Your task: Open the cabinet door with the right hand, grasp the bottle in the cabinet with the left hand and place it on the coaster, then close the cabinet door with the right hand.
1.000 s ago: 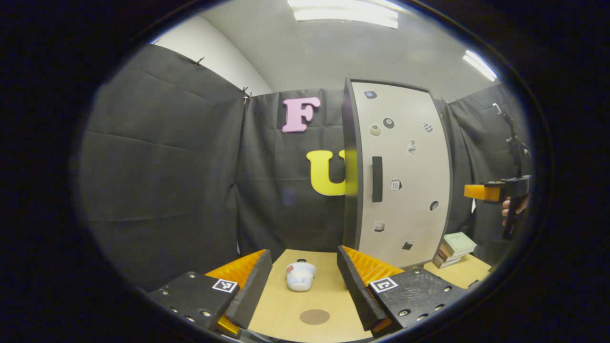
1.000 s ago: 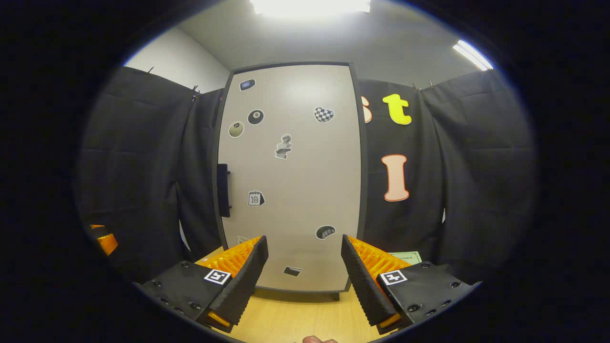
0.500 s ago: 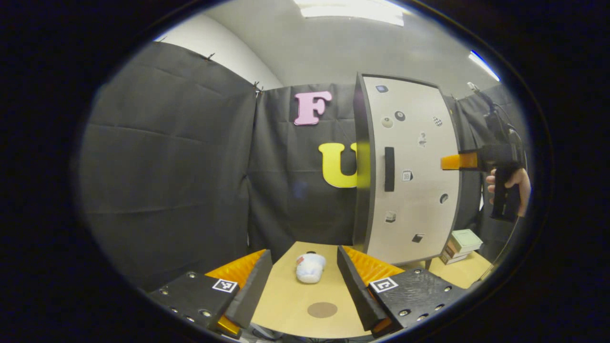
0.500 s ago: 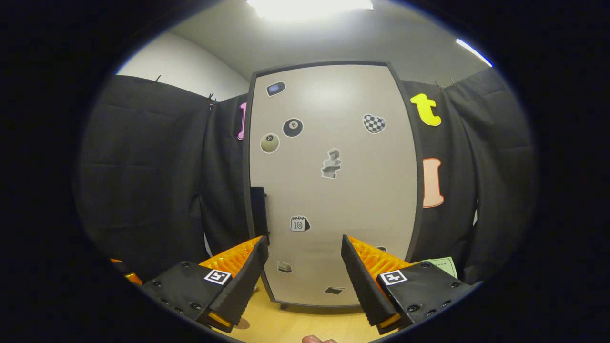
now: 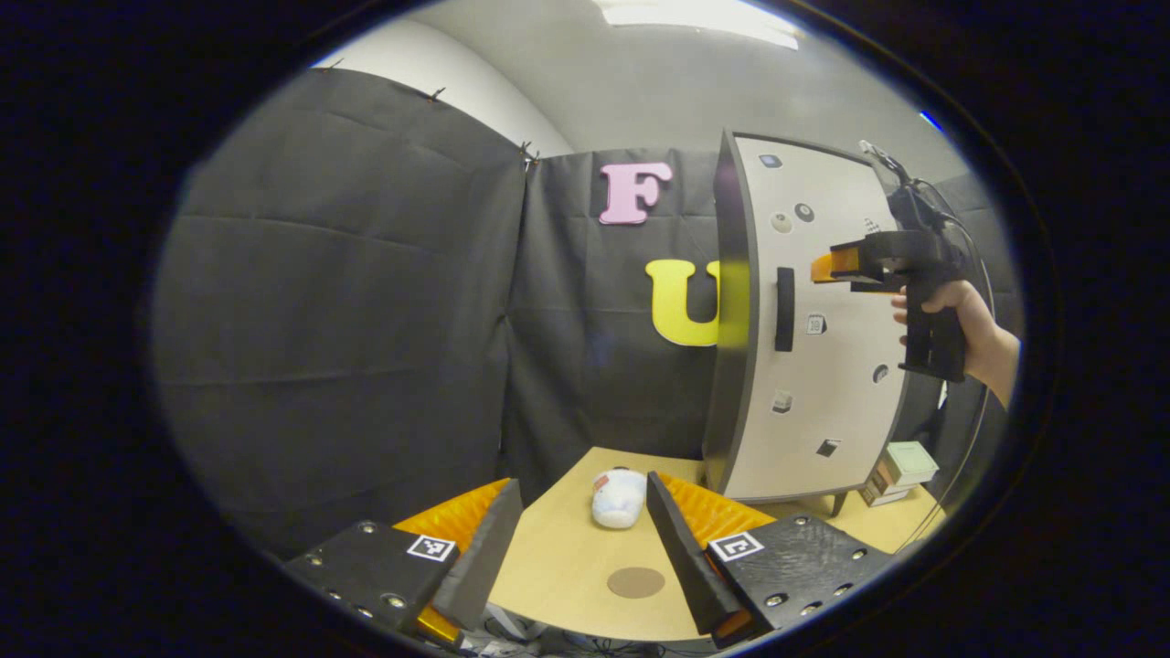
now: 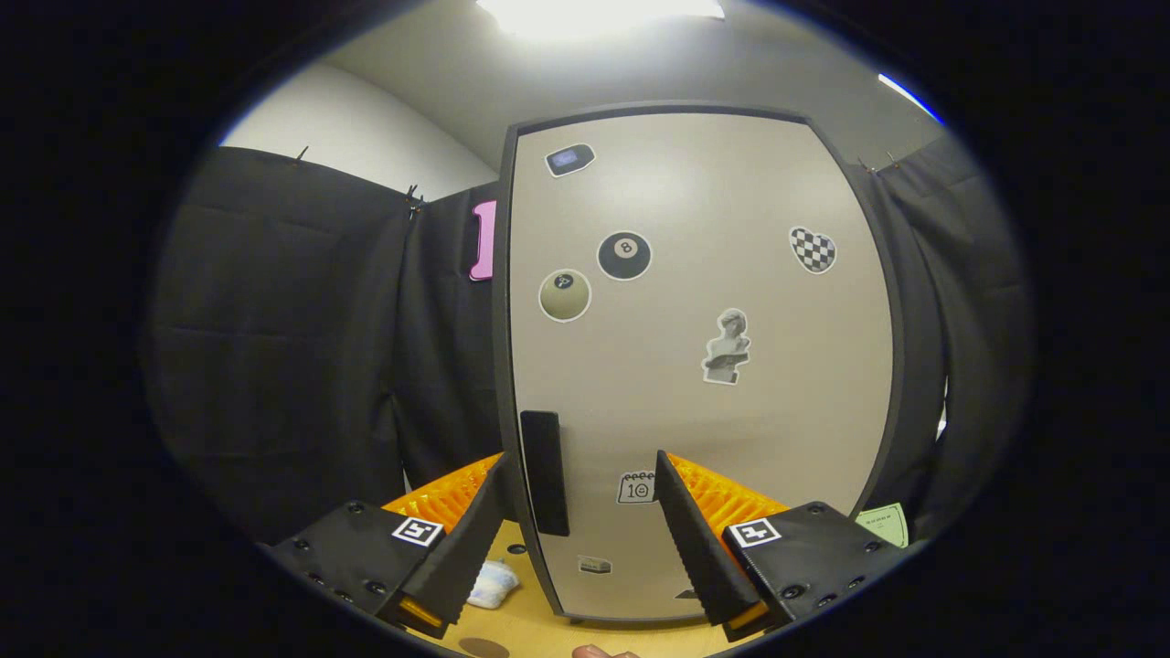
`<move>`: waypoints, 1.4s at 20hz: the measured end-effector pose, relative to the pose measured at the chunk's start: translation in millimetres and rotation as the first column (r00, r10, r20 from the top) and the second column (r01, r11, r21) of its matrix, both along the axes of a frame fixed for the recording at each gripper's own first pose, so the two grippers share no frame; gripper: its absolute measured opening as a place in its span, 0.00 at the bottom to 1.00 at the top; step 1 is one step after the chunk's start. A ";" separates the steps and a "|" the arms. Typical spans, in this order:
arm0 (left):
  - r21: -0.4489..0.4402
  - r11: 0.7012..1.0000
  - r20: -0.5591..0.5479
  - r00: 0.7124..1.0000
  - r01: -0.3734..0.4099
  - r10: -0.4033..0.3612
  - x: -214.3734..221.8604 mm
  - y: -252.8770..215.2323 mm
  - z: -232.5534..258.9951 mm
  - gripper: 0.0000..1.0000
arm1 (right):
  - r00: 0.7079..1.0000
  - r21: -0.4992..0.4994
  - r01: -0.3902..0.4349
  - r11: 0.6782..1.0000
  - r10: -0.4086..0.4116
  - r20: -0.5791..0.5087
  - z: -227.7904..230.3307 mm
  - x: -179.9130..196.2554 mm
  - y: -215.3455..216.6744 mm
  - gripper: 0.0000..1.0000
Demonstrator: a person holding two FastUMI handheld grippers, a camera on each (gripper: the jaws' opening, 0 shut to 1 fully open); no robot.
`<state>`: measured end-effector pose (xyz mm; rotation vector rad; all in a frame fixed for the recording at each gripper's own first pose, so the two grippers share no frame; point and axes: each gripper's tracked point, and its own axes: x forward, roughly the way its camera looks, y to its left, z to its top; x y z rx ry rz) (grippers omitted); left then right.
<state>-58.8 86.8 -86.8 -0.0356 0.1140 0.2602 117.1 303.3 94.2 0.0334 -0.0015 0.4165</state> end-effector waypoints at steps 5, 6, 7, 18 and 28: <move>-0.011 0.999 -0.014 0.999 -0.030 0.030 -1.0 11.2 -9.2 0.83 | 0.999 -0.020 0.022 1.000 -0.023 -0.041 -14.4 27.1 22.6 0.98; -0.013 0.999 -0.018 0.999 -0.034 0.034 0.0 13.5 -9.3 0.83 | 0.998 -0.028 0.022 0.999 -0.023 -0.056 -19.9 31.1 27.6 0.98; -0.017 0.999 -0.020 0.999 -0.037 0.036 0.7 14.0 -11.1 0.83 | 0.997 -0.040 0.024 0.999 -0.027 -0.067 -24.5 34.4 31.4 0.98; -0.027 0.999 -0.026 0.999 -0.029 0.028 8.2 16.2 -14.9 0.83 | 0.984 -0.083 0.067 0.994 -0.080 -0.157 -54.9 60.4 56.6 0.57; -0.036 0.998 -0.035 0.998 -0.047 0.045 6.4 17.9 -16.9 0.83 | 0.978 -0.096 0.096 0.991 -0.112 -0.178 -55.9 60.4 59.9 0.29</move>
